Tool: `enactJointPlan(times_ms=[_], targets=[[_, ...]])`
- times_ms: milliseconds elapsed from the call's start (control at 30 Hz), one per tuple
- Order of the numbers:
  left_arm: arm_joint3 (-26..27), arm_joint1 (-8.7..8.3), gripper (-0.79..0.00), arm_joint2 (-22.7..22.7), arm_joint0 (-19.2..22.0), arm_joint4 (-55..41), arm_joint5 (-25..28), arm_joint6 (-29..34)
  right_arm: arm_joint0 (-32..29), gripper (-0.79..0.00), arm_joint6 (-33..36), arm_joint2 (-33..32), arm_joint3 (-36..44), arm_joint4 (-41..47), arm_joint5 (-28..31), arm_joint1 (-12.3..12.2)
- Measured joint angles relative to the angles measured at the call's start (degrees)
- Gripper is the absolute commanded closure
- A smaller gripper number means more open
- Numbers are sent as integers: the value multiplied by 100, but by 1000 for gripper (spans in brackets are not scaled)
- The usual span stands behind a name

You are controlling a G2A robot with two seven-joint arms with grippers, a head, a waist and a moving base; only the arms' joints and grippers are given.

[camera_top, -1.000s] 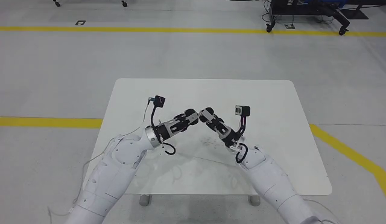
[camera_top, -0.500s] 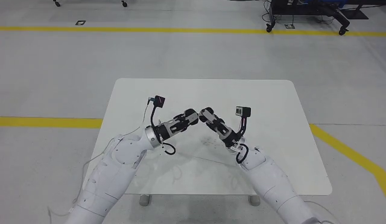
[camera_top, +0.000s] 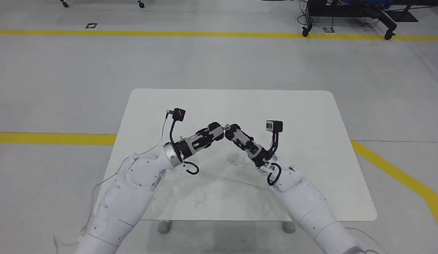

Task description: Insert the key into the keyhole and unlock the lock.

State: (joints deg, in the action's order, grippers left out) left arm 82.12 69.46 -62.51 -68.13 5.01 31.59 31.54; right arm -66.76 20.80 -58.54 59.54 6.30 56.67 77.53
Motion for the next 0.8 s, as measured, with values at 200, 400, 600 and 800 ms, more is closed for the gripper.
enactJointPlan(times_ms=[200,400,600,800], targets=[[145,-45,0,-39,-46,604,77,64,-10,-785,772,-800,583,-2768,139,-394],[258,-70,0,201,-1,1203,199,560,-589,-785,1490,-1499,1550,-3094,133,-786],[233,-71,0,427,95,1375,413,849,-741,-566,2182,-1589,1861,-2595,133,-1018],[184,-81,0,464,135,1339,486,829,-663,-363,2259,-1320,1805,-2257,133,-1096]])
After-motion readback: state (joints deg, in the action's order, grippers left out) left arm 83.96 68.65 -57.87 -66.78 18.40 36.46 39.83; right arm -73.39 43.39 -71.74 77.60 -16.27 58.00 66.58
